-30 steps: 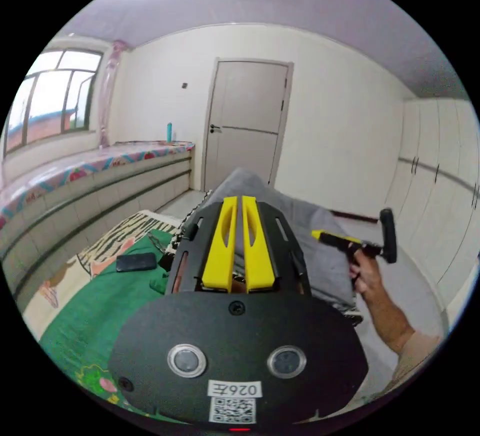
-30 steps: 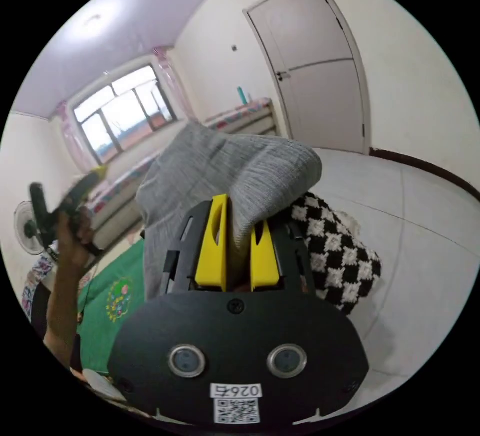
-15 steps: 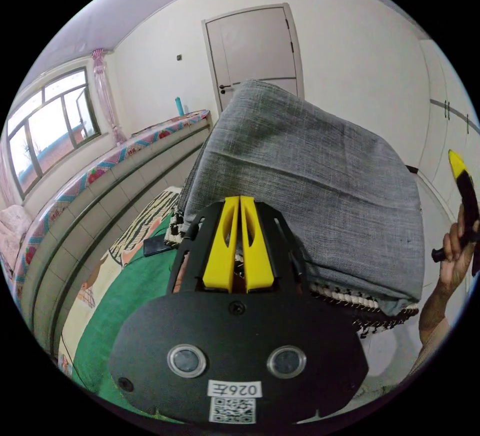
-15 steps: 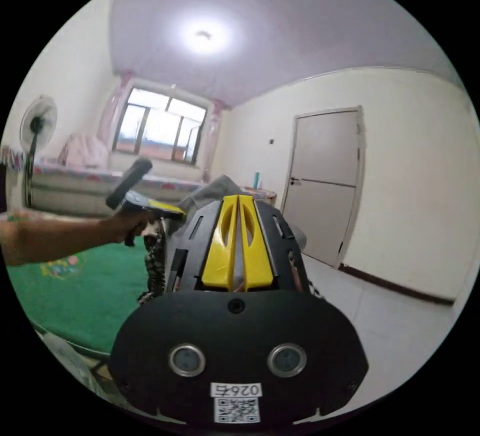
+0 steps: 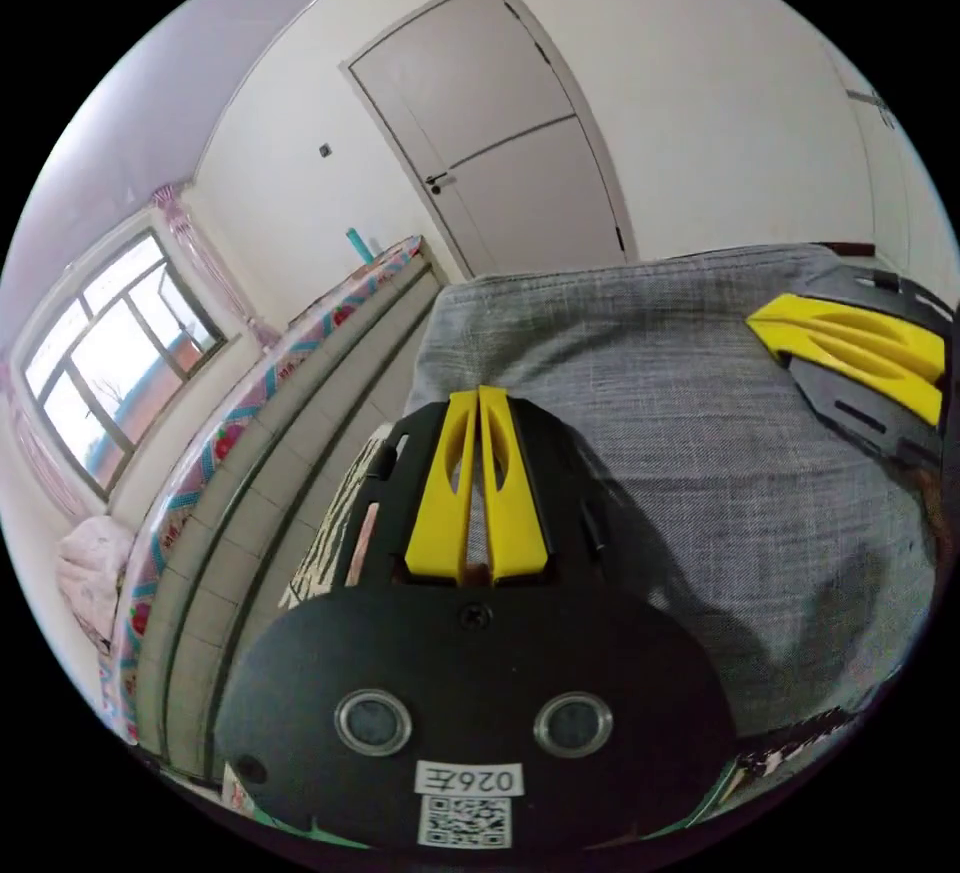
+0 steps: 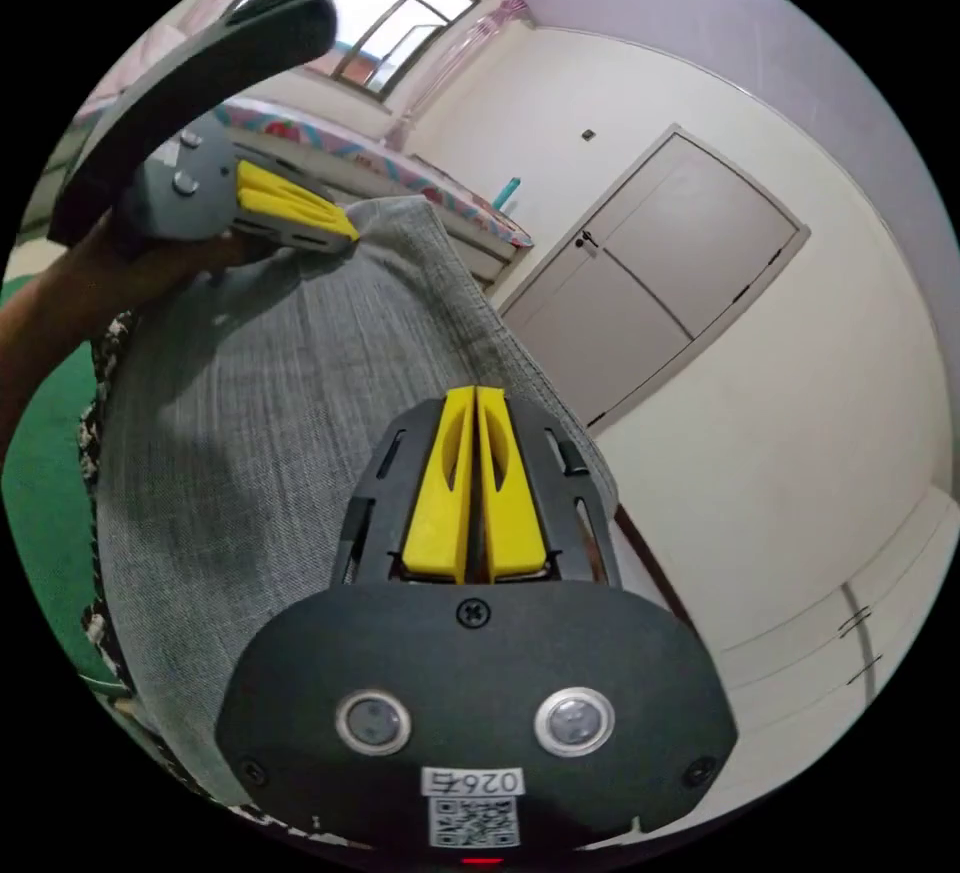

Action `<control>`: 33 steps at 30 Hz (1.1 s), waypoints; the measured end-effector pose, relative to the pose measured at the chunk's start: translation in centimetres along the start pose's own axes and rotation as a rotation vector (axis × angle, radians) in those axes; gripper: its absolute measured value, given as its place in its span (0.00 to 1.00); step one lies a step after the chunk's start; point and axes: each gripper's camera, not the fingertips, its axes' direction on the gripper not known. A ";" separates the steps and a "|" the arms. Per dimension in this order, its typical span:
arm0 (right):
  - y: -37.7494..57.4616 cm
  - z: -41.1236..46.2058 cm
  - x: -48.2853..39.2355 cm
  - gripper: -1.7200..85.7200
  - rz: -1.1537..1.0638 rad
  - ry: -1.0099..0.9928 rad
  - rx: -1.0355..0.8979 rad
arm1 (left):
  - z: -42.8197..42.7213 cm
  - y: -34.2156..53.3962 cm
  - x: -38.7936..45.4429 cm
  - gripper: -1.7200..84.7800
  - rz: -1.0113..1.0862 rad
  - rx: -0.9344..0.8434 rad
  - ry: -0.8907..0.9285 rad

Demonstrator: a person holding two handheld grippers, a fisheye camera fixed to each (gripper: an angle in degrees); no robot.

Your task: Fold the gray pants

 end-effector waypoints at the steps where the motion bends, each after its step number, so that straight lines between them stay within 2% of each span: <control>1: -0.7 -0.1 -1.6 0.01 -0.039 0.041 -0.017 | 0.2 -0.5 -0.2 0.01 0.022 -0.019 -0.025; 4: 0.3 -1.5 -5.6 0.01 -0.048 0.132 0.044 | -0.2 -0.5 -1.0 0.01 0.043 -0.017 -0.049; 7: 2.4 -1.5 -10.4 0.01 -0.066 0.288 0.091 | -2.0 1.1 -4.2 0.01 -0.095 0.055 0.128; 11: 3.5 -4.4 -15.9 0.01 -0.135 0.388 0.152 | -6.3 3.5 -7.4 0.01 -0.148 0.111 0.205; 16: 4.2 -7.1 -21.1 0.01 -0.143 0.410 0.185 | -17.4 9.5 -9.9 0.01 -0.041 0.073 -0.152; 18: 4.5 -7.7 -22.6 0.01 -0.136 0.406 0.188 | -22.0 12.9 -10.9 0.01 0.043 0.078 -0.192; 20: 4.6 -8.7 -24.3 0.01 -0.121 0.365 0.182 | -26.4 16.8 -12.4 0.01 0.062 0.040 -0.232; 23: 5.6 -11.9 -25.5 0.01 -0.018 0.257 0.205 | -33.4 24.3 -16.8 0.01 -0.040 -0.064 -0.242; 25: 7.6 -16.1 -26.5 0.01 0.077 0.194 0.318 | -39.5 31.5 -21.8 0.01 -0.177 -0.135 -0.154; 27: 9.7 -20.5 -28.4 0.01 0.117 0.125 0.435 | -44.6 37.5 -25.2 0.01 -0.268 -0.174 -0.144; 33: 11.9 -30.1 -40.8 0.01 -0.023 -0.281 0.585 | -65.6 61.2 -32.6 0.01 -0.519 -0.304 -0.462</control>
